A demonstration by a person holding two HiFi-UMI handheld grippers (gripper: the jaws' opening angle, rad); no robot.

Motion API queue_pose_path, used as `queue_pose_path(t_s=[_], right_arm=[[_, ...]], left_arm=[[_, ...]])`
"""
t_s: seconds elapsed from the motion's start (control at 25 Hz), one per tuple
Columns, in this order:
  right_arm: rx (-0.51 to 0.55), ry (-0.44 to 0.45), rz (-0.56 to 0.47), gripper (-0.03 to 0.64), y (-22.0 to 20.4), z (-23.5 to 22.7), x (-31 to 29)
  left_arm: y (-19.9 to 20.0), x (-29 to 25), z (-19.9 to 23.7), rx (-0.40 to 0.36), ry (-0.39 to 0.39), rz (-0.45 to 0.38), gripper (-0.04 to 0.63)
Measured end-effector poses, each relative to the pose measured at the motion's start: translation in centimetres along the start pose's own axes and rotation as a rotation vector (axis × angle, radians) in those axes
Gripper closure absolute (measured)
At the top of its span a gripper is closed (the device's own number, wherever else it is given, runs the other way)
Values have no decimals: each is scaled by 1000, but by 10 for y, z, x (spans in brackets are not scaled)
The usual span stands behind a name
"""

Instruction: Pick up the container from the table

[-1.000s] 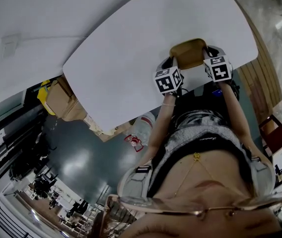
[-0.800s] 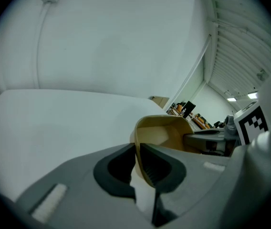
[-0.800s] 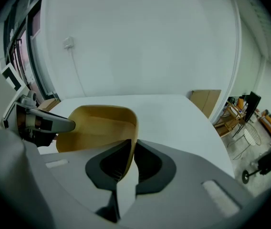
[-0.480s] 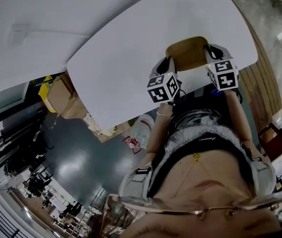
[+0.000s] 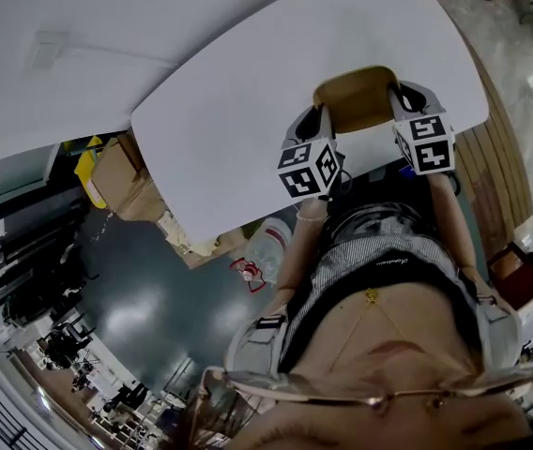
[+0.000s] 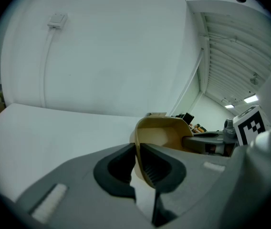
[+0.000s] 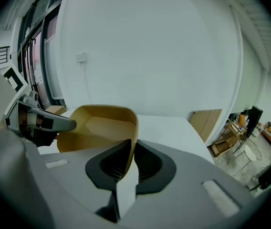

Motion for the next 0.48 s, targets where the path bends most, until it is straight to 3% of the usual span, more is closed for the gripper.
queue_pose_path(t_s=[0.48], right_arm=[[-4,-13,0,571,0,-2,0]], left_arm=[[3,-2,0,-10,-9,6,563]])
Point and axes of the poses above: the fingertips, and each gripper's own axes: x backward along the fingers, z to its left, y out of its top, the point moved 10 cm from there along x, backward along the fingers, and after that the axes turned 8 degrees about -y, right-handed, at the moved point
